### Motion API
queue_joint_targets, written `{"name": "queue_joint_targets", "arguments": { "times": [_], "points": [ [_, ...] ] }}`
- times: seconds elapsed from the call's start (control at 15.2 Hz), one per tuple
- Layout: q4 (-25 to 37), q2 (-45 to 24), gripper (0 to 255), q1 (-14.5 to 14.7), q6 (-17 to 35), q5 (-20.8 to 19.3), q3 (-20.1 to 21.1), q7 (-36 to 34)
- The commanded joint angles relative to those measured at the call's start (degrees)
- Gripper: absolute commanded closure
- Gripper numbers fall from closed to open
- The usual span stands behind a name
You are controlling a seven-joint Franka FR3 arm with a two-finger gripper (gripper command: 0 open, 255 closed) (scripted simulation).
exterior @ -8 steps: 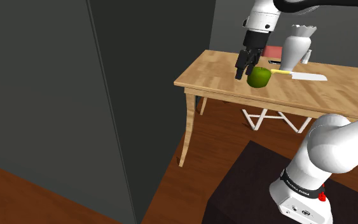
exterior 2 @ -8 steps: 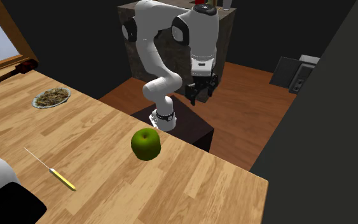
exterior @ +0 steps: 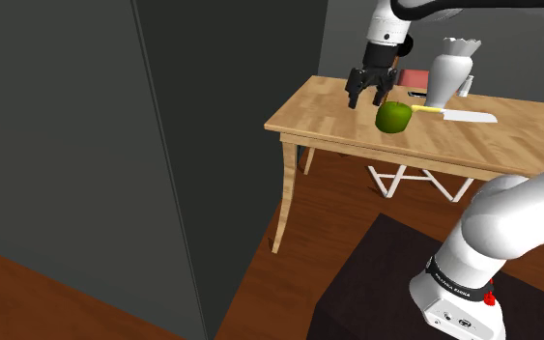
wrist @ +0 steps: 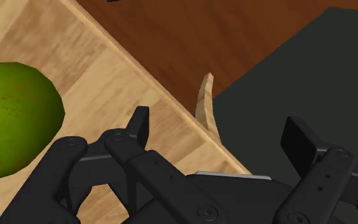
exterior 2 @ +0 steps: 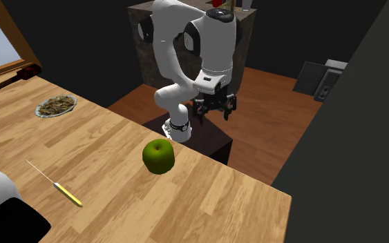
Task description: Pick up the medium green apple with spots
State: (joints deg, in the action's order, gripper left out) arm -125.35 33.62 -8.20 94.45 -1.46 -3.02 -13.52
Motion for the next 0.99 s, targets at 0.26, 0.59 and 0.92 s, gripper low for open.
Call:
{"name": "queue_joint_targets", "arguments": {
  "times": [0.26,0.59,0.92],
  "points": [
    [6.14,-6.54,0,-7.04,0.7,-3.03,-0.52,-14.12],
    [10.43,-10.26,0,-12.55,0.1,-5.76,-1.72,-25.3],
    [13.77,-12.35,0,-17.73,-1.43,-8.46,-3.2,-36.41]
  ]
}}
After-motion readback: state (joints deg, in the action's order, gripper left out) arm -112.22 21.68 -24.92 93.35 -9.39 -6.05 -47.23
